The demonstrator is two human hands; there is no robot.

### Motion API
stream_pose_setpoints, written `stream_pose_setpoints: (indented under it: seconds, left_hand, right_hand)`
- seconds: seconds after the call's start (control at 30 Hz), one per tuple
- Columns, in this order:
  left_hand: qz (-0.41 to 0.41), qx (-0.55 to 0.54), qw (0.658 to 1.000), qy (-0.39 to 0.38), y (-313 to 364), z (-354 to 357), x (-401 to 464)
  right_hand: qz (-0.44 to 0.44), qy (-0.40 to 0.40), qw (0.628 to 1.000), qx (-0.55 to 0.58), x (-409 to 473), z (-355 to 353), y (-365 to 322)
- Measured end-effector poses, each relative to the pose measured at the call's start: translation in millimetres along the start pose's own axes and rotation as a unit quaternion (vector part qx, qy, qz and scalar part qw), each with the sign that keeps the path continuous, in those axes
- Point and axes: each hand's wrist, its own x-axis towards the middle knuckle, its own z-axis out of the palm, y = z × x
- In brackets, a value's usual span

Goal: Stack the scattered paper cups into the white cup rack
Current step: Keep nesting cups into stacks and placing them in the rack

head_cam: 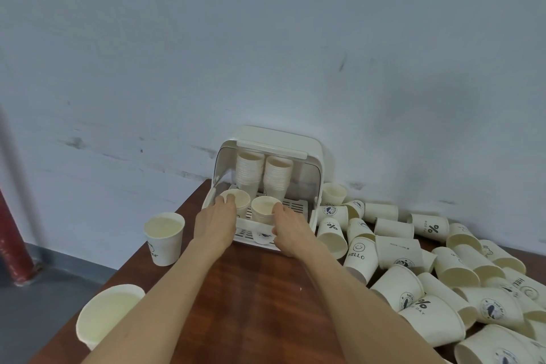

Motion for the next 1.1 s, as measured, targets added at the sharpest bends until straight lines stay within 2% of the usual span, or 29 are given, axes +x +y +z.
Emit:
stream_pose_setpoints:
  seconds: [0.17,0.4,0.6,0.83,1.1]
  left_hand:
    - [0.000,-0.033,0.999,0.037,7,-10,-16]
    - [0.044,-0.056,0.997,0.035,22,-25,-63]
    - [0.071,-0.082,0.994,0.019,48,-33,-97]
    - [0.087,-0.116,0.989,-0.013,89,-28,-111]
    - [0.055,-0.182,0.978,-0.084,143,-3,-122]
  right_hand:
    - [0.017,-0.007,0.999,0.031,-5,-2,-2]
    - [0.041,-0.045,0.989,0.137,-31,-22,-8]
    - [0.045,-0.031,0.994,0.098,-76,-38,-7]
    - [0.077,-0.014,0.995,0.064,-124,-71,35]
    - [0.092,-0.030,0.995,0.001,-168,-84,79]
